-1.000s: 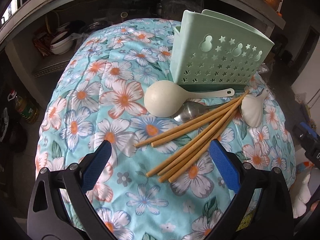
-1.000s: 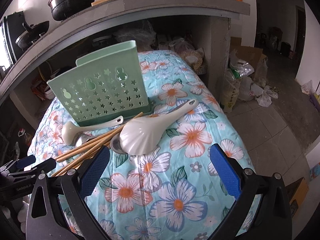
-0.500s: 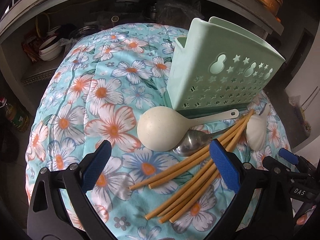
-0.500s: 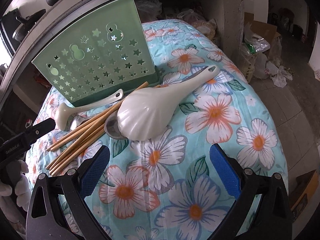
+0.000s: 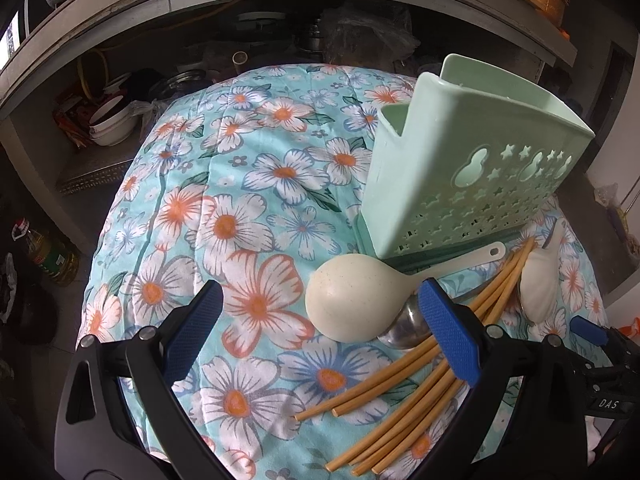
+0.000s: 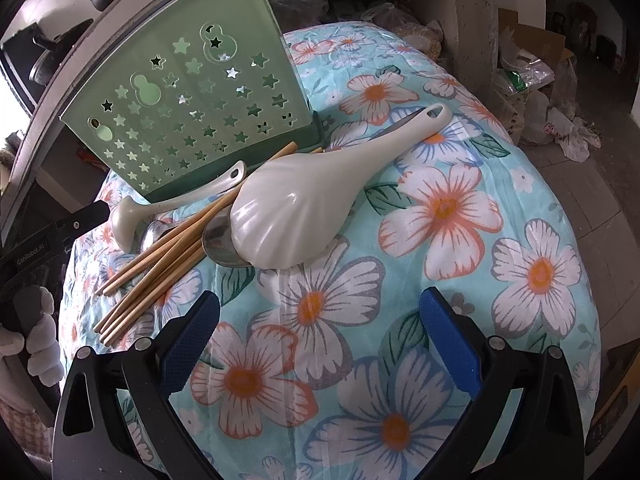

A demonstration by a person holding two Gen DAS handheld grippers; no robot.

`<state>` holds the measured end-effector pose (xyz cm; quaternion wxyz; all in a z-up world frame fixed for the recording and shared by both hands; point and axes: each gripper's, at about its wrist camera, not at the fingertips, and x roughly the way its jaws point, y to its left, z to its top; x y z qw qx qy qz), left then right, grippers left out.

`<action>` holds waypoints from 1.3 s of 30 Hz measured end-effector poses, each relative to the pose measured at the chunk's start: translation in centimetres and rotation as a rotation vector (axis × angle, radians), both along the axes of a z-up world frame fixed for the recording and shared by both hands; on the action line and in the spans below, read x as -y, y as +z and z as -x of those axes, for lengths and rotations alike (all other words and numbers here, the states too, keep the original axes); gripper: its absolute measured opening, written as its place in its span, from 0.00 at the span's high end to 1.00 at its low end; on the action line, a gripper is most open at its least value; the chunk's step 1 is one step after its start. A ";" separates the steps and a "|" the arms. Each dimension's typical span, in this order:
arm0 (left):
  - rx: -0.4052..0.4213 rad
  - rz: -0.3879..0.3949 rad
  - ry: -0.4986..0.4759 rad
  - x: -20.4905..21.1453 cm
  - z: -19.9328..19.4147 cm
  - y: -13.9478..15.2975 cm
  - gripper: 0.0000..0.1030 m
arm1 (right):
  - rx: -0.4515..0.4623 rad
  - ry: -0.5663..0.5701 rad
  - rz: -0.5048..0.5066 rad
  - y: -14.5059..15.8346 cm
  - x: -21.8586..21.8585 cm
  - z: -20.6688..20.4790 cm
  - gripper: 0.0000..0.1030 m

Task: Organize utensils
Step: 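Move both tools toward the utensils lying beside the green holder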

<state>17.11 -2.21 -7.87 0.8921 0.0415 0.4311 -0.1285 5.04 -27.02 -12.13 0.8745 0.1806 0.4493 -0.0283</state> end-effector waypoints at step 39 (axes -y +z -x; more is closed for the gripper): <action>-0.165 0.071 0.117 -3.4 -8.6 -2.4 0.57 | -0.025 -0.035 0.013 -0.4 -0.2 -0.7 0.05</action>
